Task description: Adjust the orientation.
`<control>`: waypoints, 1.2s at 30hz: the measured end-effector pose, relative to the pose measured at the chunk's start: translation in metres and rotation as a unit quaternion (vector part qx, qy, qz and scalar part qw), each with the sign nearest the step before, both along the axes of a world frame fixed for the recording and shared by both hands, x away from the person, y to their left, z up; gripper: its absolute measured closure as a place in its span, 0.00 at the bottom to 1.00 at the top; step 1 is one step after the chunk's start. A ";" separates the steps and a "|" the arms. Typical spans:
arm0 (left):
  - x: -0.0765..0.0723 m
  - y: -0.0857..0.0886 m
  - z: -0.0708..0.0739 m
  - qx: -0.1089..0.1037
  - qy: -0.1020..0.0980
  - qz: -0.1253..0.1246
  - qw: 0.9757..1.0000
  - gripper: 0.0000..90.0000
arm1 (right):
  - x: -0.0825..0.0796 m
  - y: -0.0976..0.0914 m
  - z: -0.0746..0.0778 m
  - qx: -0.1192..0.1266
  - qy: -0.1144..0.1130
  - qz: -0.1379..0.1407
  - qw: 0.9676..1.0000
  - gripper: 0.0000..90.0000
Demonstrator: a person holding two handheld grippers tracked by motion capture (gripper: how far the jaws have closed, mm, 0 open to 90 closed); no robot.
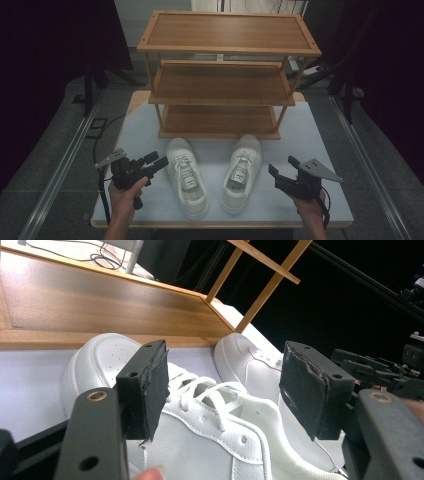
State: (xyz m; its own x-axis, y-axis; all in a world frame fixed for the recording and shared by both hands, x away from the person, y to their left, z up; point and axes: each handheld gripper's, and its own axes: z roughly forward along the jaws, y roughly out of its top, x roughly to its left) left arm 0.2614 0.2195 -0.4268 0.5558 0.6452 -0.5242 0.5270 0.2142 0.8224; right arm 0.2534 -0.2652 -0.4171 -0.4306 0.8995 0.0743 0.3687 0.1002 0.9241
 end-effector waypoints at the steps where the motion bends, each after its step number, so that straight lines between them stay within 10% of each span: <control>1: 0.000 0.000 0.000 -0.002 0.000 -0.001 1.000 0.40 | -0.001 0.000 0.001 0.002 -0.001 0.002 1.000 0.26; 14: -0.004 -0.004 -0.003 -0.009 0.008 -0.010 1.000 0.40 | -0.037 0.031 0.034 -0.003 -0.038 0.094 0.995 0.57; 27: -0.003 -0.009 -0.003 -0.012 0.013 -0.017 1.000 0.40 | -0.047 0.066 0.032 -0.005 -0.026 0.159 0.987 0.78; 36: -0.003 -0.009 -0.004 -0.012 0.016 -0.017 1.000 0.40 | -0.055 0.095 0.021 -0.018 -0.002 0.224 0.975 0.98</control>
State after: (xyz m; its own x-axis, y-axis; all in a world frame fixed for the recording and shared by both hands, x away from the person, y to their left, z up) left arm 0.2584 0.2103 -0.4309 0.5604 0.6132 -0.5568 0.5602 0.2145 0.8001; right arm 0.1986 -0.1702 -0.3965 -0.7804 0.6237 0.0444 0.2779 0.2823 0.9182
